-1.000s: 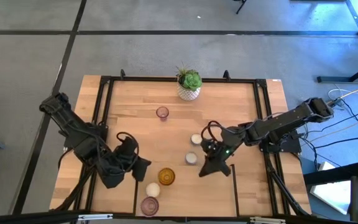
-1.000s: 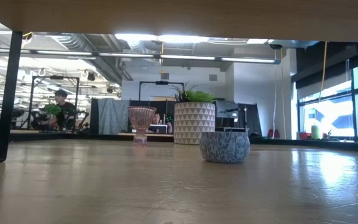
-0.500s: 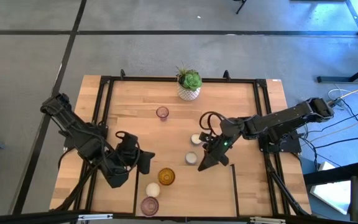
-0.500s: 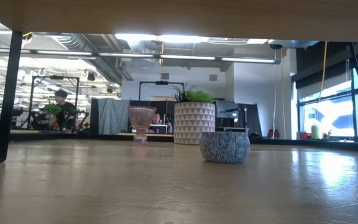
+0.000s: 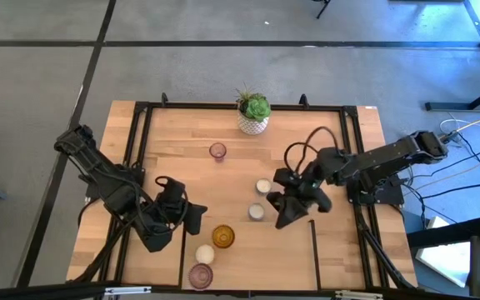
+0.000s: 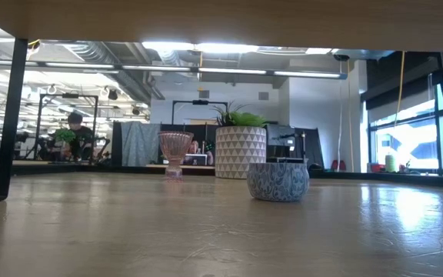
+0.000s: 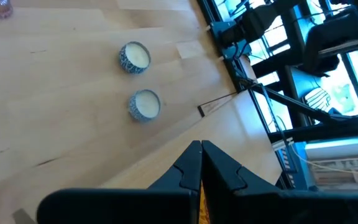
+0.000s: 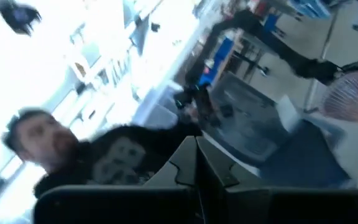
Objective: Pick & Place candle stick holders
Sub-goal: Put the yellow candle holder on the shelf
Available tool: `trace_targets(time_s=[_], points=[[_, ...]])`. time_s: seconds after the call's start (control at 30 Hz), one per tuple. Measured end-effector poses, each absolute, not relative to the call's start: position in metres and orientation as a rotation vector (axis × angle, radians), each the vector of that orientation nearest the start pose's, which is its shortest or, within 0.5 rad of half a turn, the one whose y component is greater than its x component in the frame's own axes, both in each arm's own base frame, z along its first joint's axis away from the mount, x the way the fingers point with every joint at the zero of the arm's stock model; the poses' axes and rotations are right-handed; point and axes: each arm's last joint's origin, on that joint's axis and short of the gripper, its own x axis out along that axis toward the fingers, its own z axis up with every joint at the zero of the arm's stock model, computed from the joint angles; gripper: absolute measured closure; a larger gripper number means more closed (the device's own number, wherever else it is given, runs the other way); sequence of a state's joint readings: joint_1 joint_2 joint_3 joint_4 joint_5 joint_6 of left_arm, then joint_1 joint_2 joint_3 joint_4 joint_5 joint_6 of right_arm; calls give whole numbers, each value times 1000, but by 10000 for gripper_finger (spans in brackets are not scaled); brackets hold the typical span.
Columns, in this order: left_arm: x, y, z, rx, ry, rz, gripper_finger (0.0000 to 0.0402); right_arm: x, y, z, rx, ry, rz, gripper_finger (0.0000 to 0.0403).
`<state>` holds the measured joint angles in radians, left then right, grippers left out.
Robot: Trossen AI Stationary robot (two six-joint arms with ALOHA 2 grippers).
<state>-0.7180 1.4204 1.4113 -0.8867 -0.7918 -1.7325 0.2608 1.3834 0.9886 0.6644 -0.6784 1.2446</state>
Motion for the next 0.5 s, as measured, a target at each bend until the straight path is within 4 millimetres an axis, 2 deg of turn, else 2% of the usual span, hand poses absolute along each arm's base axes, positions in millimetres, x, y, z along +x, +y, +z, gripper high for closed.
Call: trace_targets(time_s=[0.13, 0.3, 0.5], points=[[225, -169, 353, -1050, 385, 558, 400, 294, 92, 347, 1205, 367, 909, 400], [225, -170, 353, -1056, 404, 551, 400, 294, 93, 348, 1180, 357, 918, 400], [233, -169, 344, -1111, 595, 531, 400, 293, 94, 347, 1129, 370, 953, 400]])
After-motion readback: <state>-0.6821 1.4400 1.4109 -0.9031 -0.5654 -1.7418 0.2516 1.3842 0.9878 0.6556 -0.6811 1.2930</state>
